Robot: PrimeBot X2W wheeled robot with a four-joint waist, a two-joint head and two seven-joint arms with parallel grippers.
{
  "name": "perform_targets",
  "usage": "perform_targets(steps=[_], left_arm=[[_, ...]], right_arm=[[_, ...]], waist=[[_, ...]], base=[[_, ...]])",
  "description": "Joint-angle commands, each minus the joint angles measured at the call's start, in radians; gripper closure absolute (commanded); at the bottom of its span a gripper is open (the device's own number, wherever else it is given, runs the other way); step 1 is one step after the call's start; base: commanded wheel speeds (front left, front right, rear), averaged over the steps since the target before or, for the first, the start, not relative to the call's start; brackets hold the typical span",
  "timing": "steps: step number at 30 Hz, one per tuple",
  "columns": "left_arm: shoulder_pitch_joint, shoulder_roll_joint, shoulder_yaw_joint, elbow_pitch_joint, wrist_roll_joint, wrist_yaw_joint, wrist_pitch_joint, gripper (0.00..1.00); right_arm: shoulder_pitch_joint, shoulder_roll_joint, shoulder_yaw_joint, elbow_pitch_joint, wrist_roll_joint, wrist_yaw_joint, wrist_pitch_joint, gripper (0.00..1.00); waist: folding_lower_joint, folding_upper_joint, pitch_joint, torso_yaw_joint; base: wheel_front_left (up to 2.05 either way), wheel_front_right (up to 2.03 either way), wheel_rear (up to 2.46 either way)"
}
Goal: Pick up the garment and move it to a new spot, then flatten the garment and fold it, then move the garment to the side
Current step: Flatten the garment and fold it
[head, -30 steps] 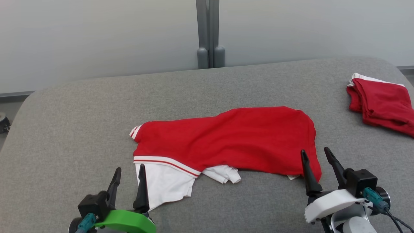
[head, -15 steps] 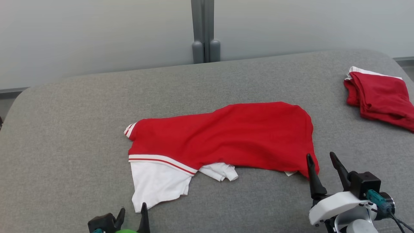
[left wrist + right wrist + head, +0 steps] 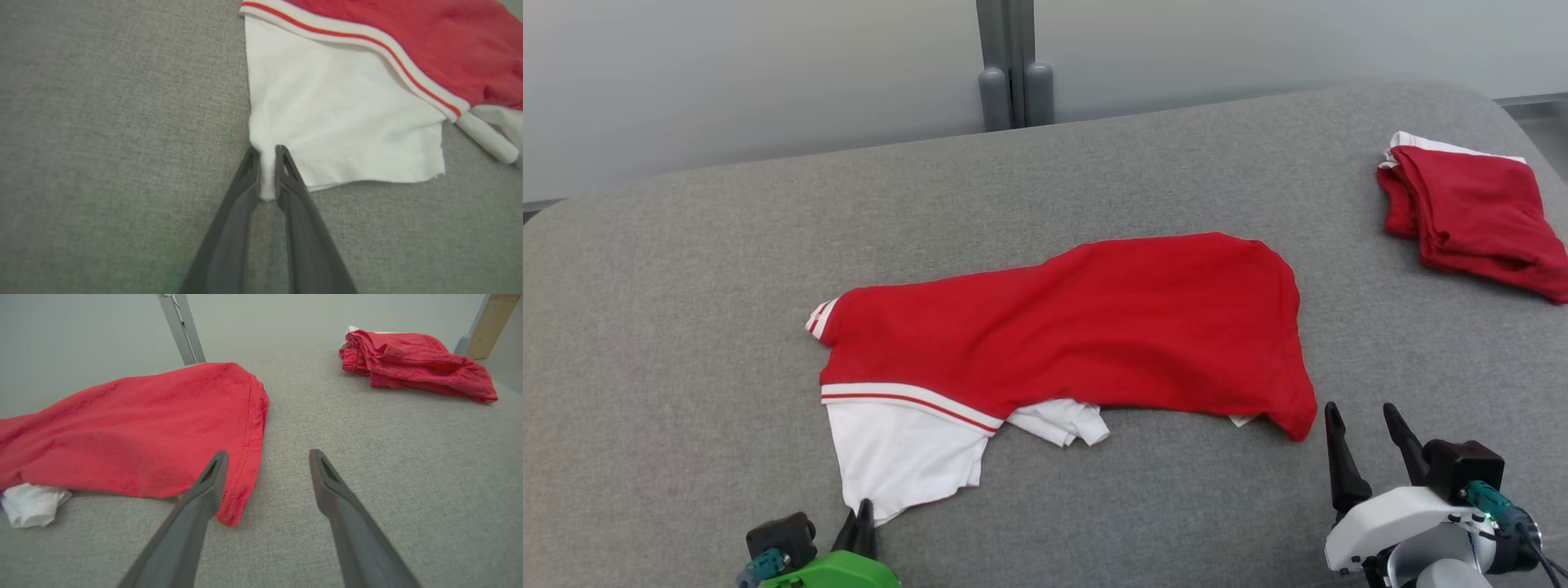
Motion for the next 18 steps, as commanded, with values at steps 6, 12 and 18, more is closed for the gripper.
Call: perform_targets(steps=[6,12,18], left_arm=[[-0.033,-0.001,-0.023,0.024,-0.008,-0.006,-0.024,1.00],[-0.049,0.000,-0.030,0.023,-0.008,-0.010,-0.042,1.00],[-0.052,0.000,-0.028,0.017,-0.010,-0.006,-0.054,1.00]], right_arm=[[-0.053,-0.002,-0.003,0.105,0.052,-0.001,0.011,0.00],[-0.095,-0.003,0.032,0.218,0.088,-0.002,0.014,0.00],[-0.135,-0.003,0.061,0.314,0.109,-0.002,0.010,0.00]], waist=[[0.0000,0.0000,0.012,0.025],[0.0000,0.0000,0.019,0.051],[0.0000,0.0000,0.023,0.063]], base=[[0.00,0.00,0.00],[0.00,0.00,0.00],[0.00,0.00,0.00]])
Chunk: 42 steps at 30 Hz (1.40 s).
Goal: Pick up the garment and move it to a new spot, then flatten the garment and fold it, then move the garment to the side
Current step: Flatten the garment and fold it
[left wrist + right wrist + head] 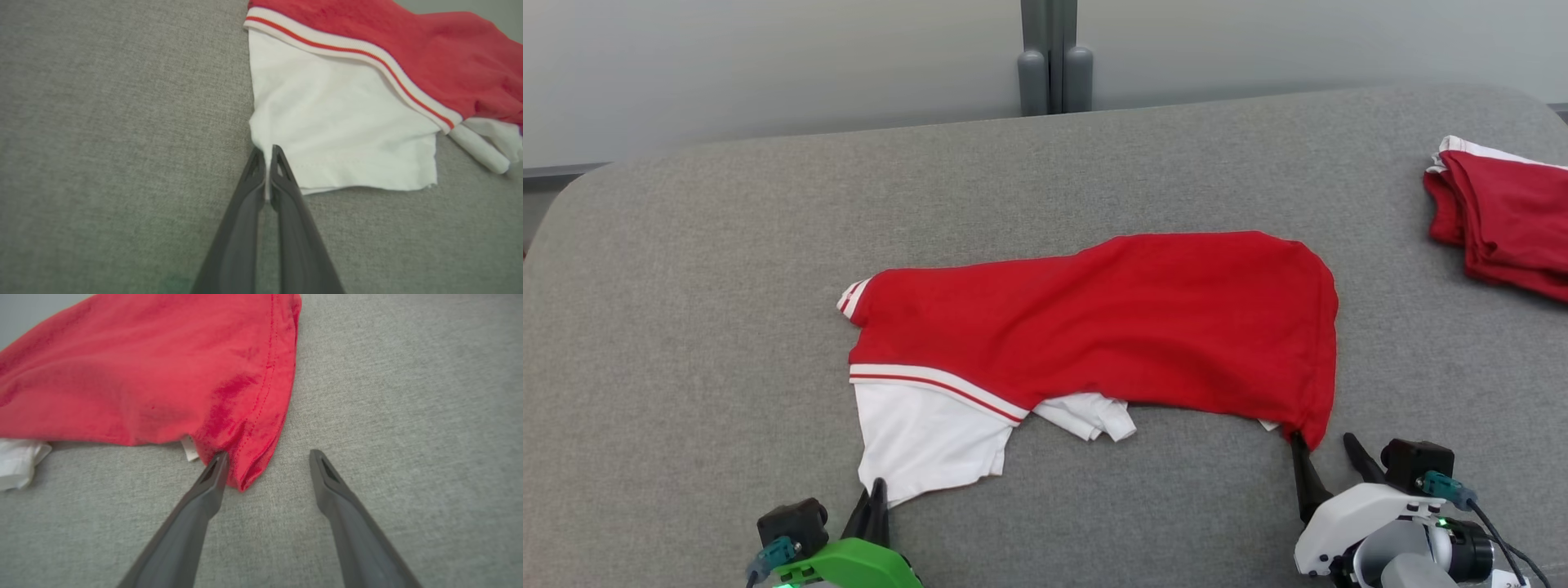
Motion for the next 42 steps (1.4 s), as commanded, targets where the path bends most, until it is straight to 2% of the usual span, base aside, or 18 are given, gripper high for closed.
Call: perform_targets(steps=[1,4,6,7,9,10,11,15,19,23,30,42], left_arm=[[-0.014,0.005,0.005,-0.001,-0.004,0.003,-0.004,1.00],[-0.014,0.007,0.009,-0.005,-0.003,0.005,-0.009,1.00],[-0.014,0.009,0.010,-0.006,-0.002,0.005,-0.009,1.00],[-0.013,0.010,0.011,-0.007,-0.002,0.004,-0.010,1.00],[-0.012,0.010,0.011,-0.007,-0.001,0.003,-0.011,1.00],[-0.012,0.010,0.010,-0.008,0.000,0.002,-0.012,1.00],[-0.012,0.010,0.010,-0.009,0.001,0.000,-0.013,1.00],[-0.012,0.014,0.012,-0.042,0.011,-0.006,-0.017,1.00],[-0.022,0.025,0.015,-0.115,0.032,-0.006,-0.018,1.00],[-0.030,0.032,0.031,-0.249,0.046,-0.005,-0.018,1.00],[-0.046,0.075,0.055,-0.598,0.072,0.012,-0.010,1.00],[-0.127,0.225,0.111,-1.275,0.173,0.071,0.172,1.00]], right_arm=[[-0.016,-0.003,0.010,0.021,0.010,-0.001,-0.004,0.00],[-0.034,-0.002,0.032,0.056,0.021,-0.001,-0.005,0.26],[-0.043,-0.002,0.052,0.078,0.027,-0.002,-0.006,0.53],[-0.049,-0.002,0.061,0.092,0.026,-0.001,-0.004,0.54],[-0.057,-0.002,0.075,0.113,0.027,-0.002,-0.005,0.69],[-0.061,-0.002,0.081,0.119,0.035,-0.002,-0.007,0.72],[-0.067,-0.002,0.087,0.117,0.043,-0.002,-0.009,1.00],[-0.076,-0.003,0.073,0.043,0.066,-0.002,-0.022,1.00],[-0.040,-0.001,0.041,-0.140,0.063,-0.001,-0.022,1.00],[0.000,-0.003,0.005,-0.336,0.033,-0.001,-0.021,1.00],[0.054,-0.003,-0.038,-0.657,-0.020,-0.001,-0.022,1.00],[0.109,-0.004,-0.119,-1.222,-0.121,-0.001,0.070,1.00]], waist=[[0.0000,0.0000,0.002,0.001],[0.0000,0.0000,0.003,-0.001],[0.0000,0.0000,0.003,-0.003],[0.0000,0.0000,0.002,-0.005],[0.0000,0.0000,0.001,-0.007],[0.0000,0.0000,0.000,-0.008],[0.0000,0.0000,-0.002,-0.008],[0.0000,0.0000,-0.019,-0.015],[0.0000,0.0000,-0.044,-0.025],[0.0000,0.0000,-0.078,-0.034],[0.0000,0.0000,-0.119,-0.053],[0.0000,0.0000,-0.122,-0.088]], base=[[0.00,0.00,0.00],[0.00,0.00,0.00],[0.00,0.00,0.00],[0.00,0.00,0.00],[0.00,0.00,0.00],[0.00,0.00,0.00],[0.00,0.00,0.00],[0.00,0.00,0.00],[0.00,0.00,0.00],[0.00,0.00,0.00],[0.00,0.00,0.00],[0.00,0.00,0.00]])
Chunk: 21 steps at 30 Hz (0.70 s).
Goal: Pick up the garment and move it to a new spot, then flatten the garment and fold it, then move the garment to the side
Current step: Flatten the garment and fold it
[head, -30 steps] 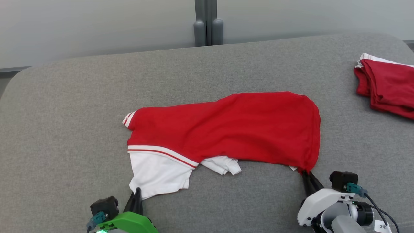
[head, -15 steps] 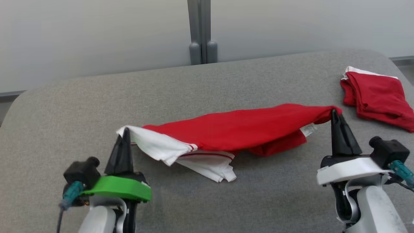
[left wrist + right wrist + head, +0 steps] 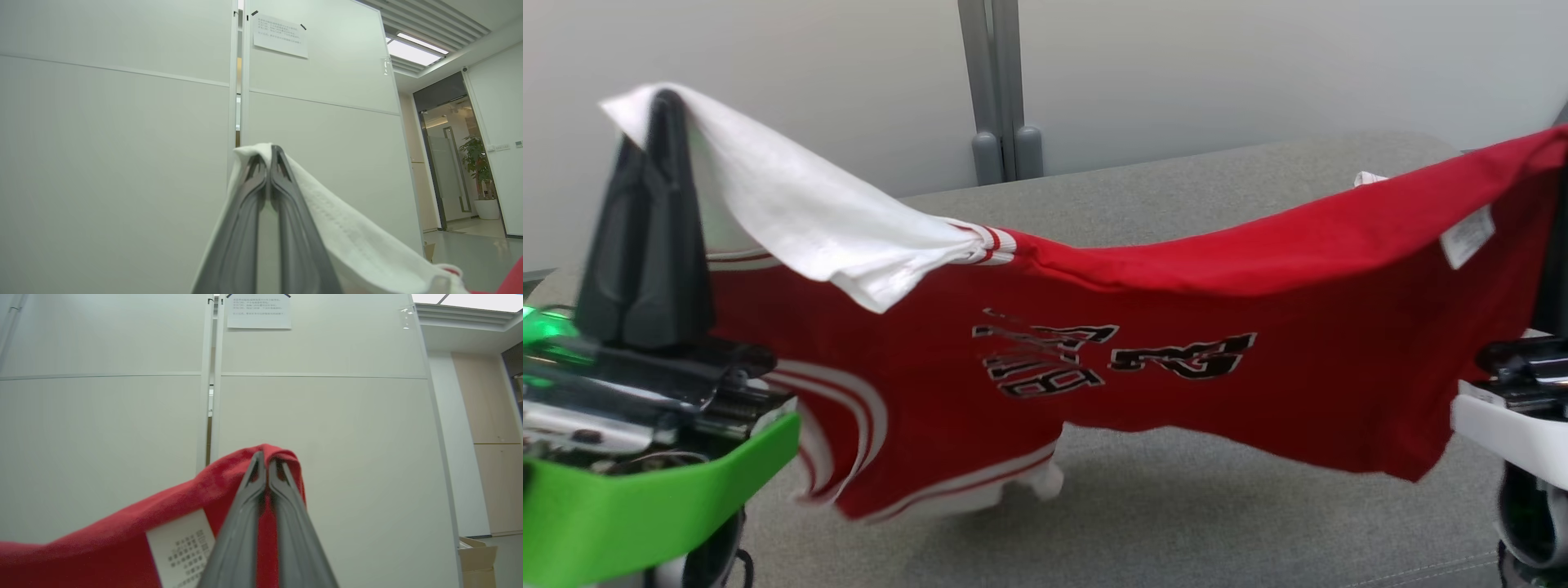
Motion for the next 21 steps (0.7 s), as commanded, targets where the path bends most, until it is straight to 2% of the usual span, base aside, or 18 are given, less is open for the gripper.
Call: perform_targets(steps=[1,6,10,13,16,21], left_arm=[[-0.040,0.024,0.008,-0.062,0.022,0.009,0.028,1.00],[-0.135,0.075,0.034,-0.193,0.025,0.008,0.146,1.00],[-0.190,0.088,0.034,-0.174,-0.001,0.006,0.214,1.00],[-0.229,0.068,0.018,-0.090,-0.040,0.000,0.236,1.00],[-0.303,0.054,0.004,0.024,-0.074,-0.017,0.245,1.00],[-0.600,0.067,-0.034,0.283,-0.027,-0.078,0.250,1.00]], right_arm=[[0.010,-0.005,-0.014,-0.060,-0.014,-0.001,0.015,1.00],[0.014,-0.022,-0.051,-0.211,-0.033,-0.001,0.072,1.00],[0.005,-0.024,-0.060,-0.218,-0.015,-0.001,0.116,1.00],[-0.042,-0.027,-0.032,-0.130,0.041,-0.001,0.132,1.00],[-0.143,-0.066,0.010,-0.006,0.080,-0.001,0.134,1.00],[-0.485,-0.136,0.106,0.243,0.105,-0.001,0.136,1.00]], waist=[[0.0000,-0.0001,0.008,-0.006],[0.0000,-0.0001,0.044,-0.014],[0.0000,-0.0001,0.112,-0.016],[0.0000,-0.0001,0.189,-0.014],[0.0000,-0.0001,0.269,-0.015],[0.0000,-0.0001,0.410,-0.010]], base=[[0.00,0.00,0.00],[0.00,0.00,0.00],[0.00,0.00,0.00],[0.00,0.00,0.00],[0.00,0.00,0.00],[0.00,0.00,0.00]])
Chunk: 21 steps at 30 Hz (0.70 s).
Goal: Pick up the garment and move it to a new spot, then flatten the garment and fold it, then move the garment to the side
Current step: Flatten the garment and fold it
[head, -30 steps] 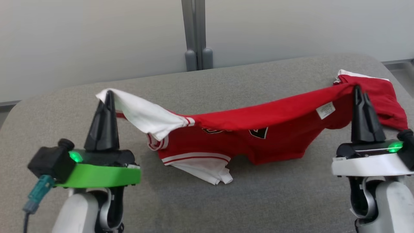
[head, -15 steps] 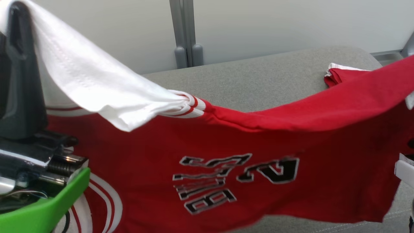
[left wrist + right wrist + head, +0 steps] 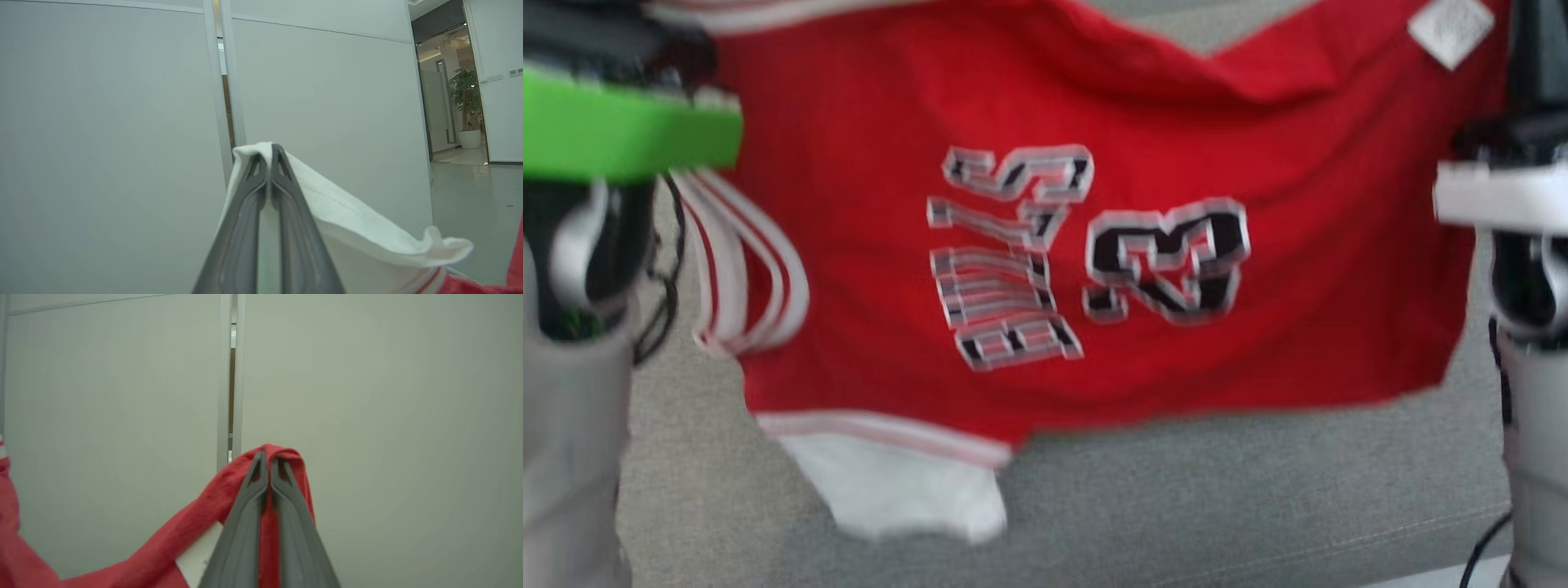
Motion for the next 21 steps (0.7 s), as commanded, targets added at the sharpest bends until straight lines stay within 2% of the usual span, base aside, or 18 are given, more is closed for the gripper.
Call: perform_targets(steps=[1,3,6,10,15,21], left_arm=[[-0.111,-0.002,-0.001,0.064,0.015,-0.007,-0.005,1.00],[-0.270,-0.002,0.002,0.190,0.059,-0.012,-0.033,1.00],[-0.458,-0.022,0.015,0.376,0.100,0.004,-0.102,1.00],[-0.599,-0.051,0.014,0.544,0.111,0.004,-0.177,1.00],[-0.589,-0.089,0.019,0.665,0.084,-0.005,-0.261,1.00],[-0.420,-0.128,0.014,0.763,0.043,-0.036,-0.383,1.00]], right_arm=[[-0.110,-0.018,0.020,0.060,-0.009,-0.001,-0.002,1.00],[-0.282,-0.035,0.054,0.167,-0.030,-0.001,-0.007,1.00],[-0.512,-0.036,0.072,0.353,-0.070,-0.002,-0.012,1.00],[-0.718,-0.009,0.059,0.584,-0.128,-0.002,-0.029,1.00],[-0.803,0.014,0.088,0.798,-0.177,-0.002,-0.092,1.00],[-0.722,0.050,0.103,1.018,-0.183,-0.002,-0.200,1.00]], waist=[[-0.0001,0.0000,0.169,0.008],[-0.0001,0.0000,0.213,0.012],[-0.0001,0.0000,0.253,0.020],[-0.0001,0.0000,0.304,0.051],[-0.0001,0.0000,0.397,0.095],[-0.0001,0.0000,0.469,0.110]], base=[[0.00,0.00,0.00],[0.00,0.00,0.00],[0.00,0.00,0.00],[0.00,0.00,0.00],[0.00,0.00,0.00],[0.00,0.00,0.00]])
